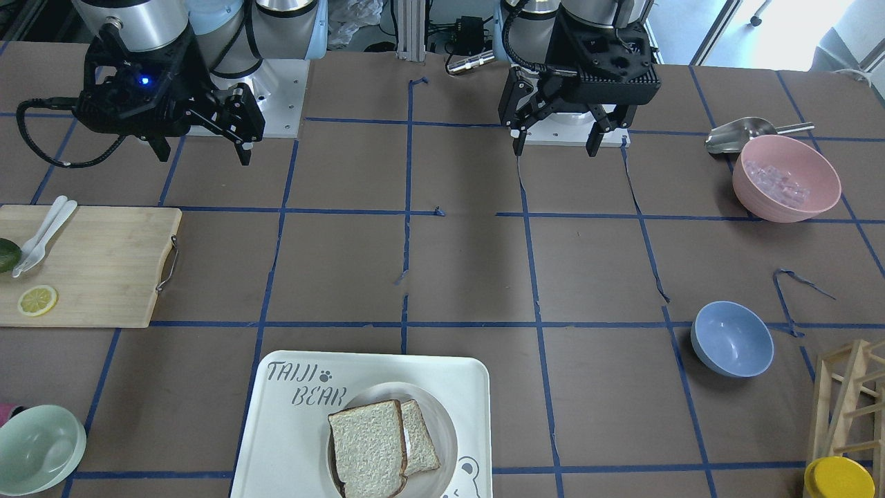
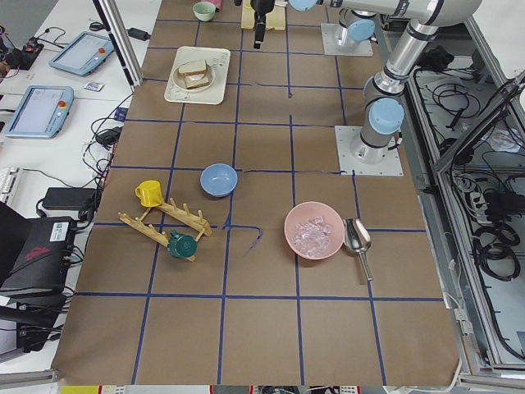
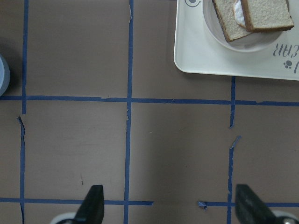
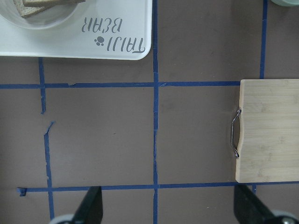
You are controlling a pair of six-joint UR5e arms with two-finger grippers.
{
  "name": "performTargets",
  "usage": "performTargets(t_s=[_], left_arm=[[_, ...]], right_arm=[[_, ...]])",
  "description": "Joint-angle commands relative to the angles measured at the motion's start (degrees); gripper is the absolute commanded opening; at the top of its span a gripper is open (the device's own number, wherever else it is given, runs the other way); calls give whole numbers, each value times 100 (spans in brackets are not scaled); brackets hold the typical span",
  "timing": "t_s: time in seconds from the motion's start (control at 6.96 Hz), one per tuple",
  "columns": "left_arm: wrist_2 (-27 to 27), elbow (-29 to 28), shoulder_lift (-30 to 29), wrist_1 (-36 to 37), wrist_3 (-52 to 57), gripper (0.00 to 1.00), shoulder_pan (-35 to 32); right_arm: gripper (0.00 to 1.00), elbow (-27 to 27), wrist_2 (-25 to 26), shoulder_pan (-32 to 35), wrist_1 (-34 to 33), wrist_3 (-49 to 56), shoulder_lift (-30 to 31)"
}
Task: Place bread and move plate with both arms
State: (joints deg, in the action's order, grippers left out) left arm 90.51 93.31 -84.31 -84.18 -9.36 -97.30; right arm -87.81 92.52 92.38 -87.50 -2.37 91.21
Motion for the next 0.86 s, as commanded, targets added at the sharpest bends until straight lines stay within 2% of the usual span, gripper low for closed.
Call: performTargets(t_s=[0.0,0.72], left_arm=[[11,3,46,-19,4,100,9],[11,3,81,-63,13,100,44]], right_arm=[[100,-8,29,0,14,0,11],[100,-8,38,0,-12,0,11]])
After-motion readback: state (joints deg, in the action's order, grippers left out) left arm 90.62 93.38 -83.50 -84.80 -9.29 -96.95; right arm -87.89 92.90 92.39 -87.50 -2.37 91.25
